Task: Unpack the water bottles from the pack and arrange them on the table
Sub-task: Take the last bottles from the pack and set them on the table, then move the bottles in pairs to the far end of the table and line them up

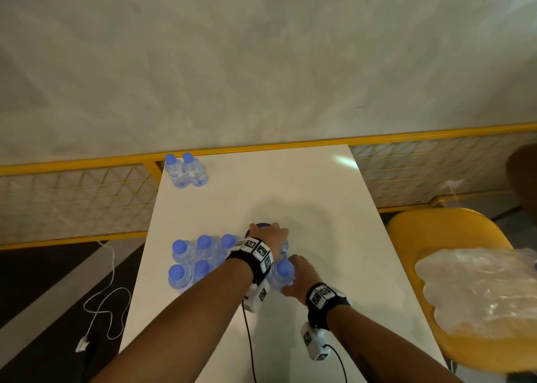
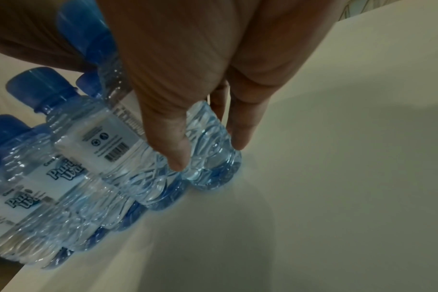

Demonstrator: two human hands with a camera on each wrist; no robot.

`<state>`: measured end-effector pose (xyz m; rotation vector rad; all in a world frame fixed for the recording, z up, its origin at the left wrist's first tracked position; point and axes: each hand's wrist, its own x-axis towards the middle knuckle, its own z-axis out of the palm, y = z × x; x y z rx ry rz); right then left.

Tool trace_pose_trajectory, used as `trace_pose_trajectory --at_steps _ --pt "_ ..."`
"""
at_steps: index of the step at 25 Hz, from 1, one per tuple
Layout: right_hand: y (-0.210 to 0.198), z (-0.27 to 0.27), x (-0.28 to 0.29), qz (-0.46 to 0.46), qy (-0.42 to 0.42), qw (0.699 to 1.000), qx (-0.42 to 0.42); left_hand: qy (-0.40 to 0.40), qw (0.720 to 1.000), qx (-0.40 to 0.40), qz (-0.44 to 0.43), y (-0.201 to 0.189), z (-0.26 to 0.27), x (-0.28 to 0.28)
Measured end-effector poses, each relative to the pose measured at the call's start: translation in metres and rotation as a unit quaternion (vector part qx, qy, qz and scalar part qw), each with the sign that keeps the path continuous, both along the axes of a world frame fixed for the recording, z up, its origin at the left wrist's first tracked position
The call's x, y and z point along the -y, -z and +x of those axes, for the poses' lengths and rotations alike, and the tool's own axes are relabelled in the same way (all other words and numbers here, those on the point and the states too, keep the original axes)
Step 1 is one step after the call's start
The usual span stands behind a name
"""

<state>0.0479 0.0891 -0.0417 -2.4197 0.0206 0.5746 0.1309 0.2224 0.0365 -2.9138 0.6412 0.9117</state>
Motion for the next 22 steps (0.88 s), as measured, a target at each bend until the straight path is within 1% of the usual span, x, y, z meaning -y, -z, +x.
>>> trace_pose_trajectory --at_steps 5,8,10,12,14,15,16,17,18,20,22 --pt "-0.004 0.002 -0.003 -0.013 0.008 1.000 -0.019 -0.007 0.999 -0.020 -0.029 -0.005 -0.002 -0.006" --pt "0.000 0.000 -0.005 0.004 0.022 0.999 -0.031 -0.020 0.998 -0.031 -0.041 -0.009 -0.003 -0.012" --pt "-0.004 0.000 -0.006 0.010 0.027 0.999 -0.037 -0.039 0.997 -0.024 -0.068 -0.014 -0.006 -0.022" --pt "-0.008 -0.002 -0.006 0.005 0.040 0.998 -0.056 -0.066 0.992 0.009 -0.107 -0.023 -0.012 -0.043" --pt "-0.014 -0.007 0.001 -0.037 0.062 0.993 -0.088 -0.107 0.981 0.077 -0.139 -0.035 -0.023 -0.077" --pt "-0.025 -0.013 0.001 -0.070 0.059 0.990 -0.106 -0.142 0.971 0.120 -0.149 -0.041 -0.030 -0.102" --pt "-0.034 -0.019 0.004 -0.101 0.035 0.988 -0.113 -0.178 0.959 0.163 -0.146 -0.043 -0.039 -0.129" --pt "-0.050 -0.023 0.000 -0.128 -0.008 0.985 -0.117 -0.217 0.948 0.191 -0.135 -0.041 -0.050 -0.159" --pt "-0.073 -0.026 -0.008 -0.133 -0.063 0.983 -0.111 -0.254 0.939 0.193 -0.126 -0.037 -0.062 -0.187" --pt "-0.117 -0.022 -0.039 -0.078 -0.139 0.984 -0.079 -0.301 0.934 0.152 -0.120 -0.024 -0.087 -0.225" --pt "-0.153 -0.002 -0.086 -0.004 -0.183 0.982 -0.047 -0.311 0.933 0.121 -0.134 -0.010 -0.103 -0.240"
